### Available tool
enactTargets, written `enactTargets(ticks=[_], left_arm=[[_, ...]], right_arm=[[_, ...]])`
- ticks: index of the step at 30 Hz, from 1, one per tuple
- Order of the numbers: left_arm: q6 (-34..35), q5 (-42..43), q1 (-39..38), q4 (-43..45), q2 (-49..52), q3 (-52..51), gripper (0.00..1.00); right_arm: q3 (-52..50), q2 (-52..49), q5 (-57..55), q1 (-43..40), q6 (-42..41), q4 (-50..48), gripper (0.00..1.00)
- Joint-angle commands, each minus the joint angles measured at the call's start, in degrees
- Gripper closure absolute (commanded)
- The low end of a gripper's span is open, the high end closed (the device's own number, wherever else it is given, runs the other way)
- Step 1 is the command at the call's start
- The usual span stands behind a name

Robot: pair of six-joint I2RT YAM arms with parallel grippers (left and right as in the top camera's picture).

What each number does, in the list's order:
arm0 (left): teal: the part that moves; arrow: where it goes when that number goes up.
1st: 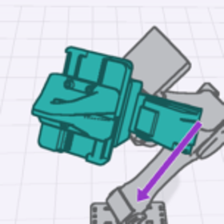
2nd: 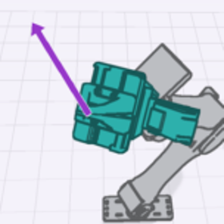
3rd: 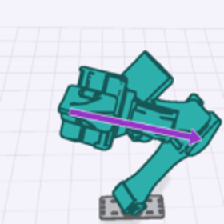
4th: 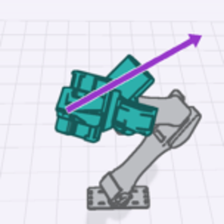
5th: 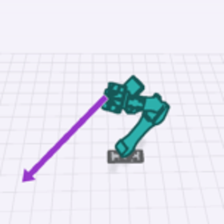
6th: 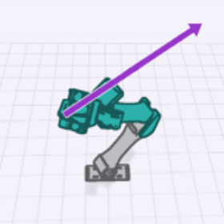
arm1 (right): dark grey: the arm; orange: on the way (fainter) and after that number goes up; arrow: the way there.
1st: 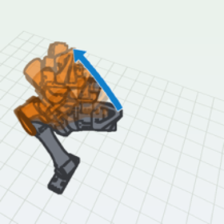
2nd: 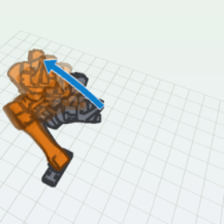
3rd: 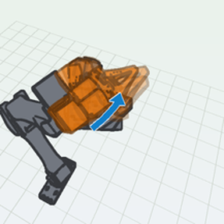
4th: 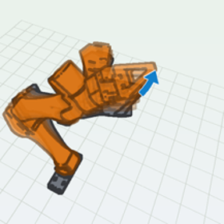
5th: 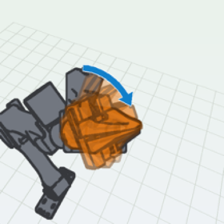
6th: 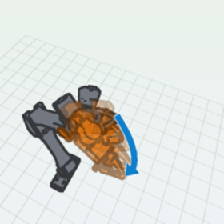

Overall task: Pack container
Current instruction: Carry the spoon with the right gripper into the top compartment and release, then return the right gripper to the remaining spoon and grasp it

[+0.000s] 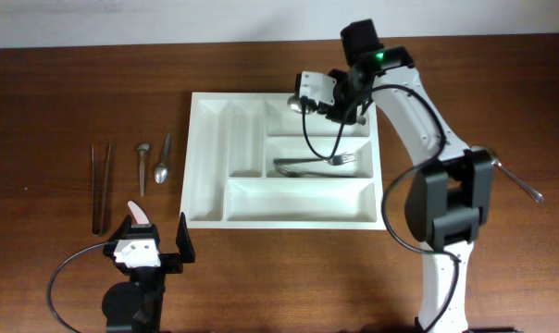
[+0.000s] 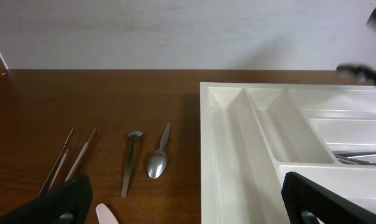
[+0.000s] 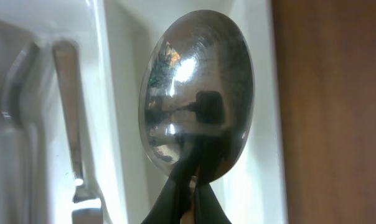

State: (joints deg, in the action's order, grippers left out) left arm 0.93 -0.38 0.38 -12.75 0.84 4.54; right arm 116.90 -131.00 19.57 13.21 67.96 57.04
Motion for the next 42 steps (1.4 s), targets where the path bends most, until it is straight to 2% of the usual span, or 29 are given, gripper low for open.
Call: enactTargets(ticks=[1,3,4,5,7,11,15,19,23,33,42], left_arm=[[-0.1,0.6,-0.2,0.2,-0.5,-0.7,0.01],[-0.1,0.6,-0.2,0.2,-0.5,-0.7,0.01],[-0.1,0.6,-0.2,0.2,-0.5,-0.7,0.01],[-0.1,0.6,-0.2,0.2,-0.5,-0.7,0.01],[-0.1,0.6,-0.2,0.2,-0.5,-0.7,0.01],[-0.1,0.6,-0.2,0.2,-0.5,-0.7,0.01],[-0.1,0.6,-0.2,0.2,-0.5,-0.7,0.01],[-0.1,0.6,-0.2,0.2,-0.5,-0.7,0.01],[-0.1,0.6,-0.2,0.2,-0.5,-0.7,0.01],[-0.1,0.6,-0.2,0.2,-0.5,-0.7,0.01],[-0.1,0.6,-0.2,0.2,-0.5,-0.7,0.01]], right_arm=[[0.7,-2.0,1.1,0.3,0.6,-1.2,0.95],[0.7,-2.3,1.5,0.3,0.4,-2.0,0.85],[0.7,-2.3,1.5,0.3,0.2,-2.2,0.66],[0.8,-2.1,1.4,0.3,0.2,-2.3,0.54],[1.1,-1.4,0.9,0.0,-0.6,-2.3,0.50],[4.5,0.8,-4.4,-2.2,-13.4,-1.3,0.41],[9.9,3.3,-13.2,-6.7,-22.8,7.5,0.37],[14.7,4.0,-23.1,-12.7,-25.7,18.8,0.35],[15.1,4.0,-32.1,-19.5,-26.9,24.1,0.34],[13.7,3.0,-25.9,-36.3,-26.9,24.2,0.38],[7.5,1.0,-22.2,-46.1,-24.7,20.3,0.42]])
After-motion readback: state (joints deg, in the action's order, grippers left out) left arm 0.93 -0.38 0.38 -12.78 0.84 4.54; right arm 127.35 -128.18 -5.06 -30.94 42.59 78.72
